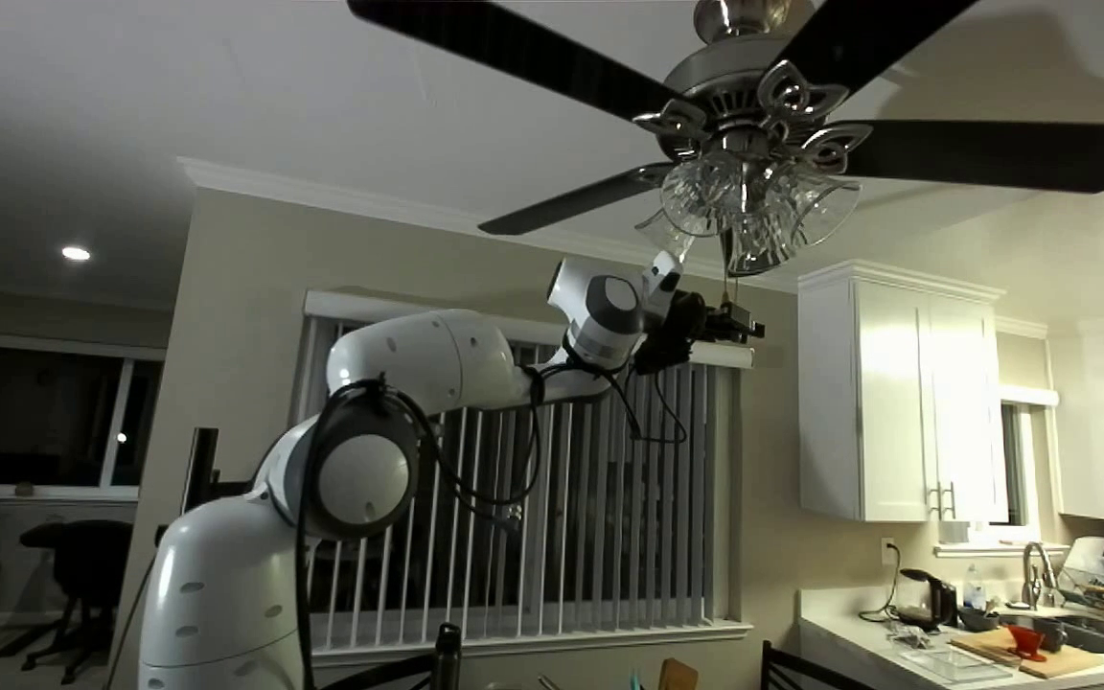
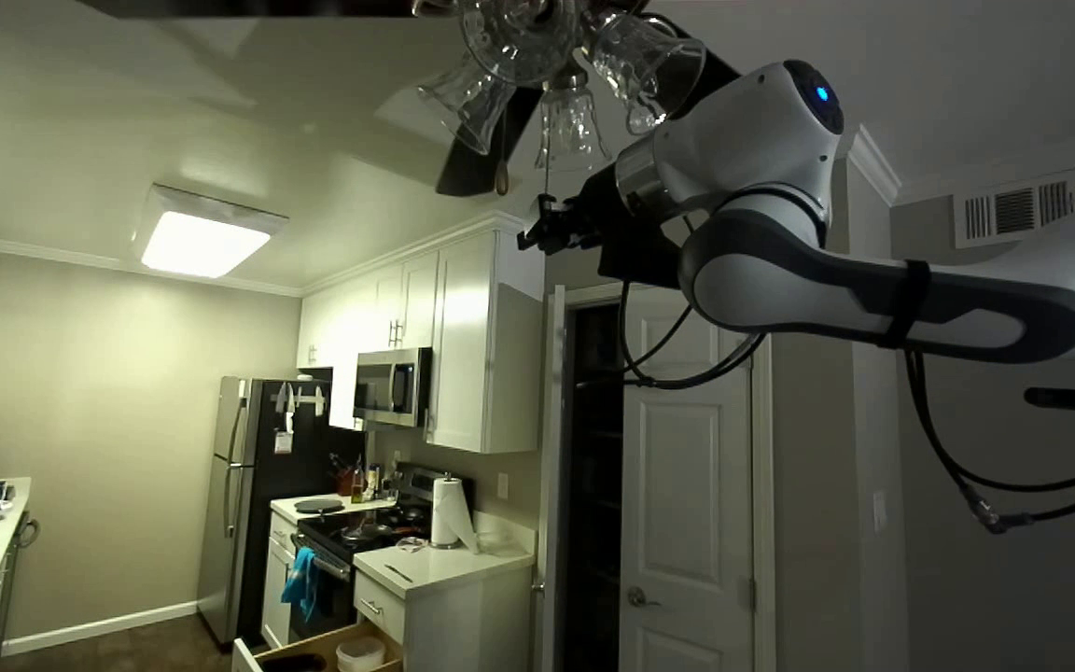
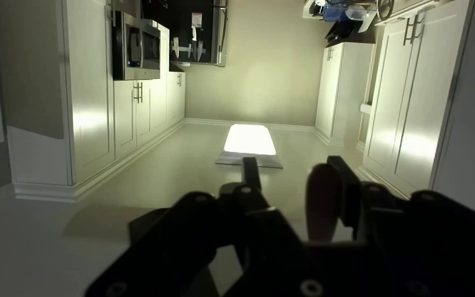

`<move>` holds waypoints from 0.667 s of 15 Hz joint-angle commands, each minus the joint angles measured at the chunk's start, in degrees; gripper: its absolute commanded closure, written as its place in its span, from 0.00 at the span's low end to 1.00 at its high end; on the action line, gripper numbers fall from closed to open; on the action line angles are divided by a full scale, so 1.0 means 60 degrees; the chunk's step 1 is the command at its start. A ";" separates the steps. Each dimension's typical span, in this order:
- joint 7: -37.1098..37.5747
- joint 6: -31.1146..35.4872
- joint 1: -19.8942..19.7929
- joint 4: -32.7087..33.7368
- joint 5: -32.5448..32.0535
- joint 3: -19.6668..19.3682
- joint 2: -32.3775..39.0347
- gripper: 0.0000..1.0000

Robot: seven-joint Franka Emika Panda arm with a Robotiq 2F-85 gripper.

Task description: Turn off the chandelier.

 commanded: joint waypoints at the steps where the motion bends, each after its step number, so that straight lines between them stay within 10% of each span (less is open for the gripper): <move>1: 0.0000 -0.0338 0.0318 -0.0095 -0.0099 -0.0169 0.0078 0.23; 5: -0.0076 -0.0777 0.0529 -0.0149 -0.0002 -0.0308 0.0204 0.01; 10: -0.0047 -0.1039 0.0393 -0.0327 0.0017 -0.0212 0.0148 0.00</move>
